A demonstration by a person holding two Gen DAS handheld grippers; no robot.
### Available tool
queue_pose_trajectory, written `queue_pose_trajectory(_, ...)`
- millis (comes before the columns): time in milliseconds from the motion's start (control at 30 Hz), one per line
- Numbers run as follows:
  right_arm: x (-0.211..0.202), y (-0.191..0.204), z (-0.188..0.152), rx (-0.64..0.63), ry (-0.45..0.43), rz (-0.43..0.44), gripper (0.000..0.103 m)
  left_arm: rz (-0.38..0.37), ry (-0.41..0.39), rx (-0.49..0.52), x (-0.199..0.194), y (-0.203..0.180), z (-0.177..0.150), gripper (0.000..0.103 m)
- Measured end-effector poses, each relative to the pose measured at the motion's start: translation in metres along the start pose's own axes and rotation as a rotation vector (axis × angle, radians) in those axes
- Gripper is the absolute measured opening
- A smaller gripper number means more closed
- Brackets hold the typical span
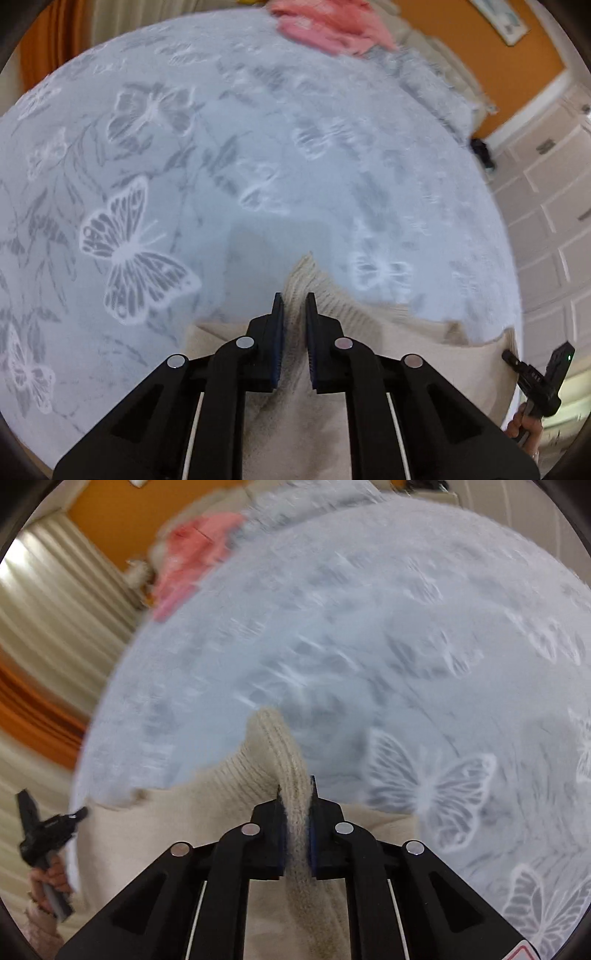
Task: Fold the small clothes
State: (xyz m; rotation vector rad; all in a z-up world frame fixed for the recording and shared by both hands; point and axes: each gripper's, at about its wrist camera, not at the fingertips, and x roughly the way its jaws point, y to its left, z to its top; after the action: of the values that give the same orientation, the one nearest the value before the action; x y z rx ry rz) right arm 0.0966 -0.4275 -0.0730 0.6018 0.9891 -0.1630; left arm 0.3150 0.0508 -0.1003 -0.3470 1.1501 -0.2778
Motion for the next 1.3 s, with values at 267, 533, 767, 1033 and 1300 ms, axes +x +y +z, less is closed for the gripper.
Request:
queue_pose_trajectory(267,-0.04,0.035,-0.009,-0.066,-0.124,-0.014,0.023,0.025,-0.042,-0.032,-0.018,-0.013,-0.01,0.051)
queue_pose_trajectory(533,0.078,0.128,-0.014,-0.234,0.198,0.047,0.001,-0.053,0.127,0.18,0.049,-0.11,-0.013,0.058)
queue_pose_trajectory(767,0.119,0.102,0.01,-0.094,0.158,0.09,0.0,0.054,0.118,0.101,0.102,-0.1,-0.006,0.051)
queue_pose_trajectory(1033,0.025,0.125,-0.008,-0.173,-0.016,0.111,0.012,0.179,-0.06,0.286,0.036,-0.122,-0.014,0.058)
queue_pose_trajectory(1300,-0.026,0.098,-0.097,-0.23,0.03,-0.059,0.012,0.252,-0.086,0.389,-0.026,-0.113,-0.051,0.06)
